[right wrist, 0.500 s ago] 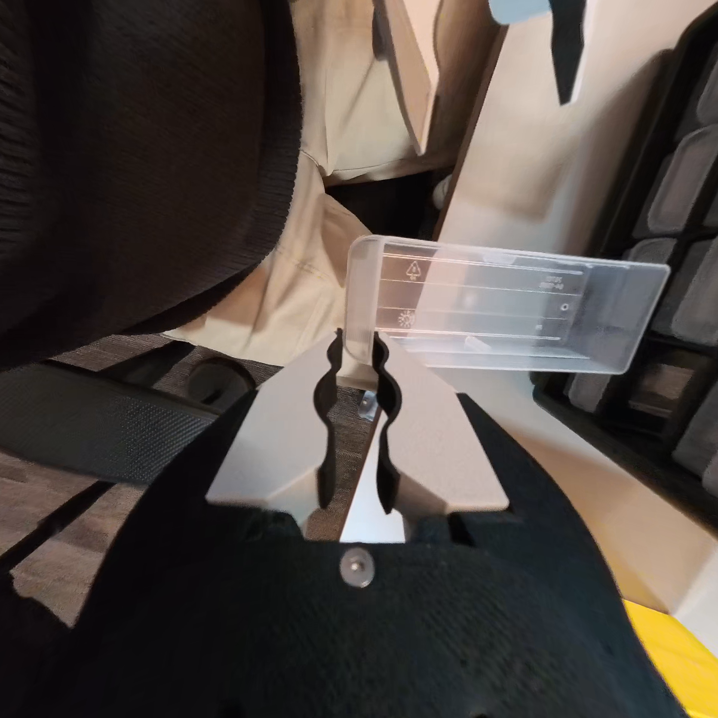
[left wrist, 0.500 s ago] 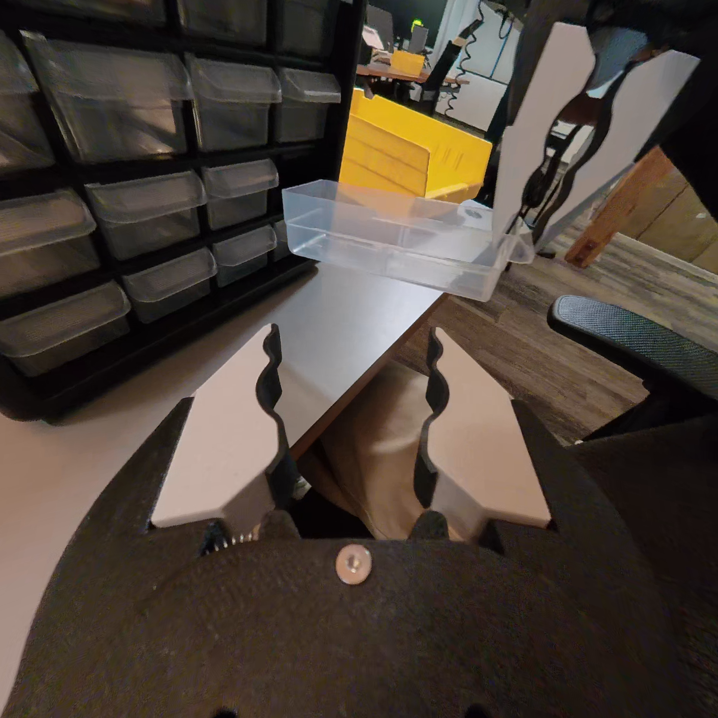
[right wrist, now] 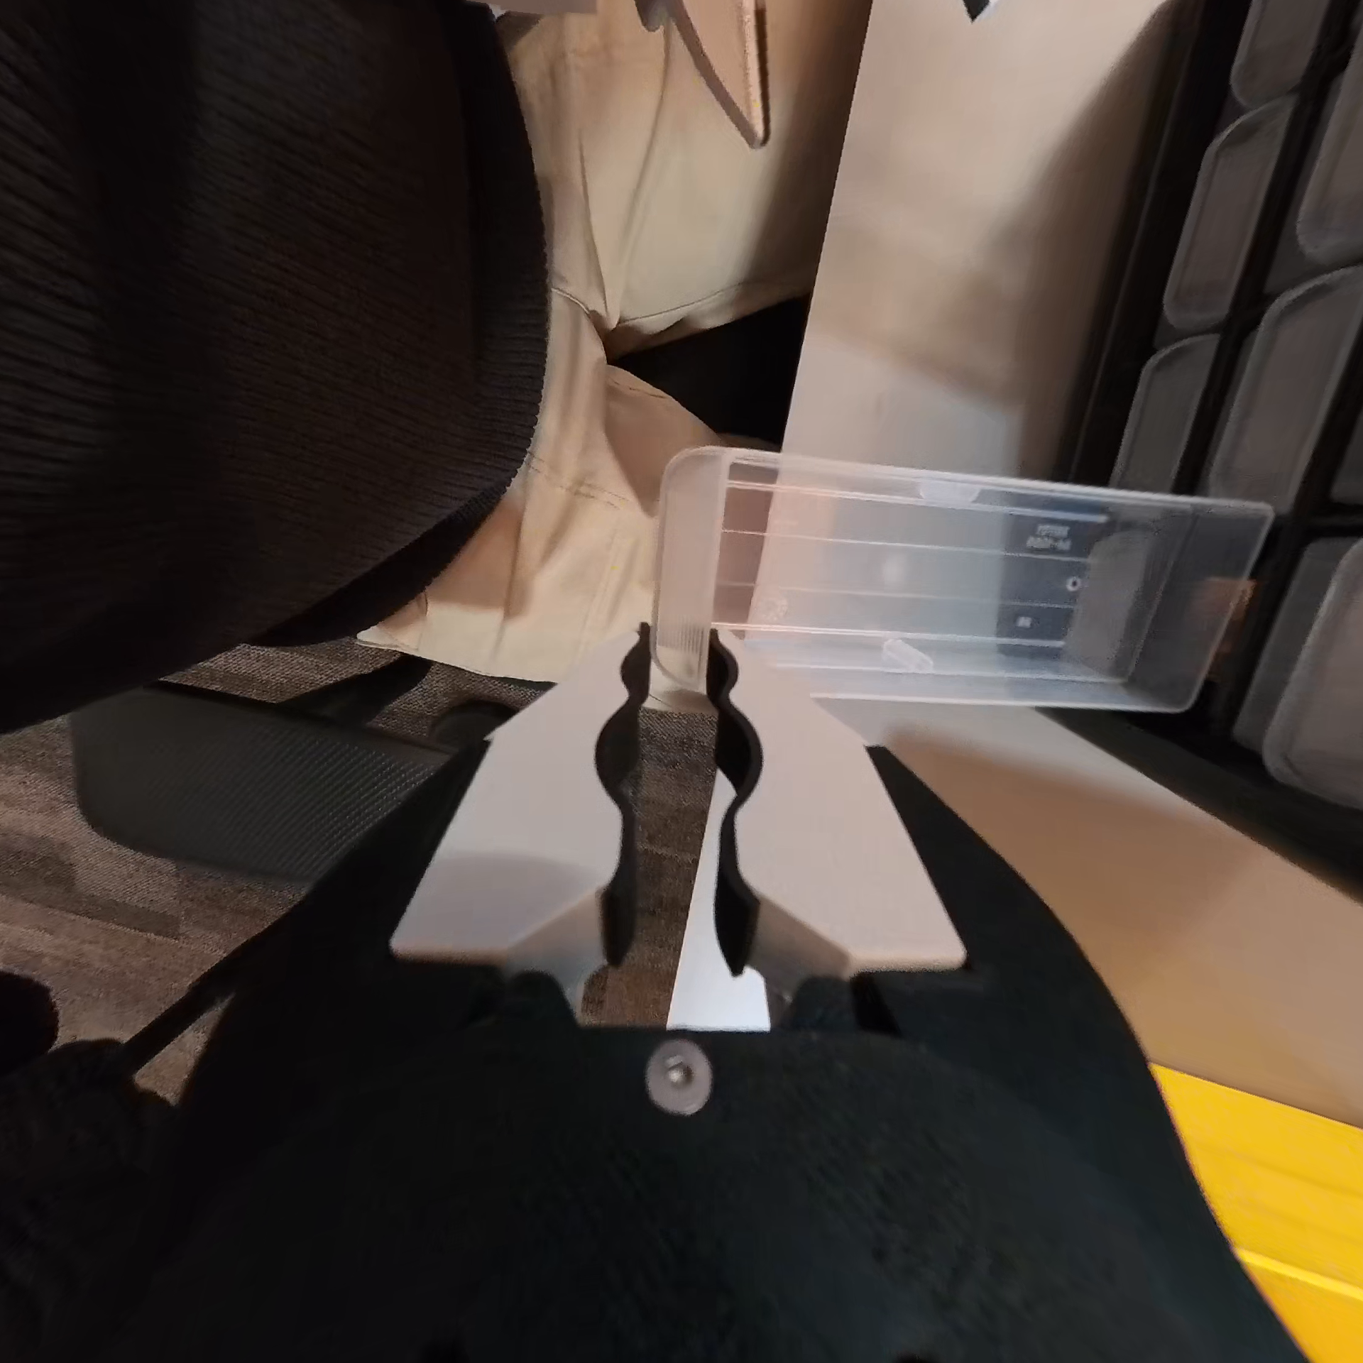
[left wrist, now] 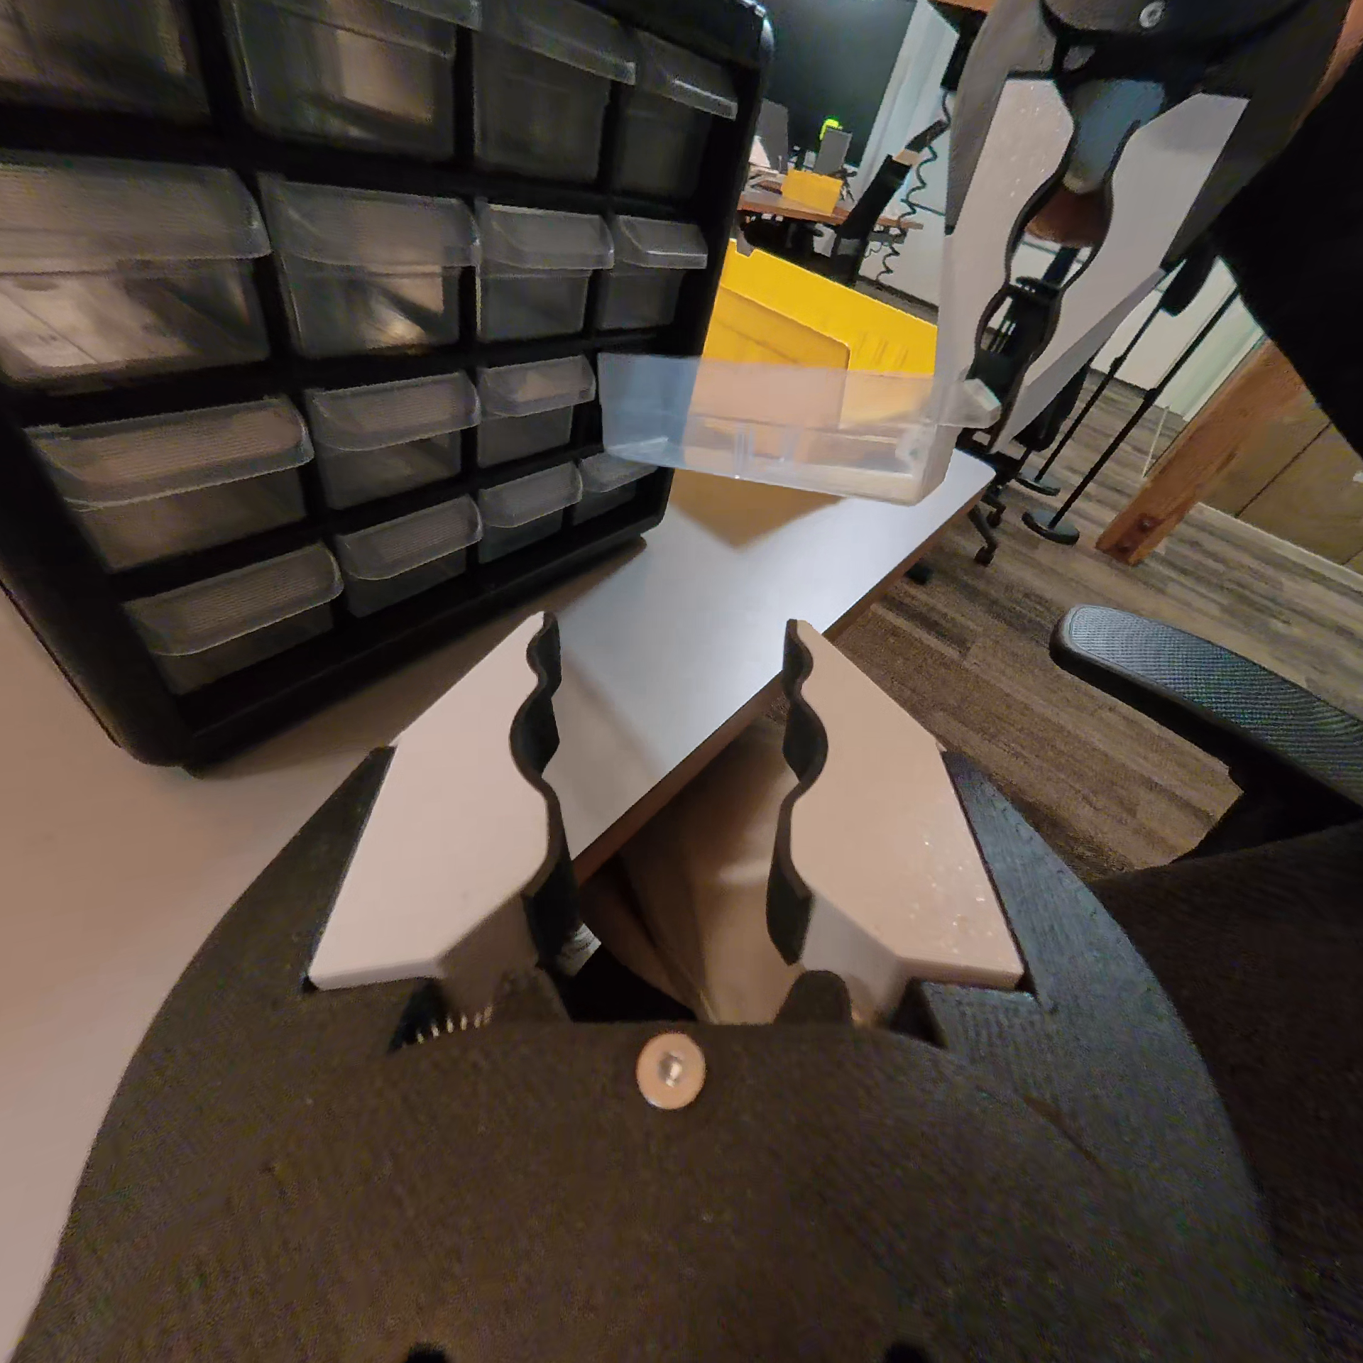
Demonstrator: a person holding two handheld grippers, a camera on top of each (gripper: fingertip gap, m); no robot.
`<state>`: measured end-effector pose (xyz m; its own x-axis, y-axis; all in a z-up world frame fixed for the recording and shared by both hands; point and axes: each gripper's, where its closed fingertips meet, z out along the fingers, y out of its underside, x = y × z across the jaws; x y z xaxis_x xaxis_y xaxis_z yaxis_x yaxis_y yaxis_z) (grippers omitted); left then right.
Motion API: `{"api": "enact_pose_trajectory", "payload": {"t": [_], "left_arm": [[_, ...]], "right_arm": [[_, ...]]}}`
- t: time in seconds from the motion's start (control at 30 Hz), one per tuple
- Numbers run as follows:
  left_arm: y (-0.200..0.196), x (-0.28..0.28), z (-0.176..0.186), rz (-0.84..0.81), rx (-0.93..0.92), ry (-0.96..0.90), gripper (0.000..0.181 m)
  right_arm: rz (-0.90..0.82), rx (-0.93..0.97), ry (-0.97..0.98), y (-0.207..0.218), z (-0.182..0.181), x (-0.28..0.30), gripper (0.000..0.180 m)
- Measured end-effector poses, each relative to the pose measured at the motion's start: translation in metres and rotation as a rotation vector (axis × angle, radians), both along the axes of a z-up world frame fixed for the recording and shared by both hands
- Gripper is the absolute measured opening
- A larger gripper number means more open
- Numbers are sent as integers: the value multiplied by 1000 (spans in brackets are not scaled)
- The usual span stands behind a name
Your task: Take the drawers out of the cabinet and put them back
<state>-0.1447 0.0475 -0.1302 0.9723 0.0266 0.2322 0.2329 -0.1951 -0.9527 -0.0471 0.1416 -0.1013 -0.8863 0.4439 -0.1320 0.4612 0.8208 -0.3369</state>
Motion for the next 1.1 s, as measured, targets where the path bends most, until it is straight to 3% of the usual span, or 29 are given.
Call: {"api": "enact_pose_trajectory", "payload": {"t": [0.03, 0.6, 0.8, 1.1], "left_arm": [[0, 0, -1, 1, -2, -5, 59], [1, 3, -6, -8, -27, -4, 60], [2, 2, -10, -7, -41, -30, 60], [2, 0, -13, -4, -53, -42, 61]], "right_arm": [[-4, 6, 1, 1, 0, 0, 13], [-7, 101, 71, 18, -20, -22, 13], [-35, 236, 212, 38, -43, -44, 14], [-166, 32, 452, 23, -21, -59, 29]]}}
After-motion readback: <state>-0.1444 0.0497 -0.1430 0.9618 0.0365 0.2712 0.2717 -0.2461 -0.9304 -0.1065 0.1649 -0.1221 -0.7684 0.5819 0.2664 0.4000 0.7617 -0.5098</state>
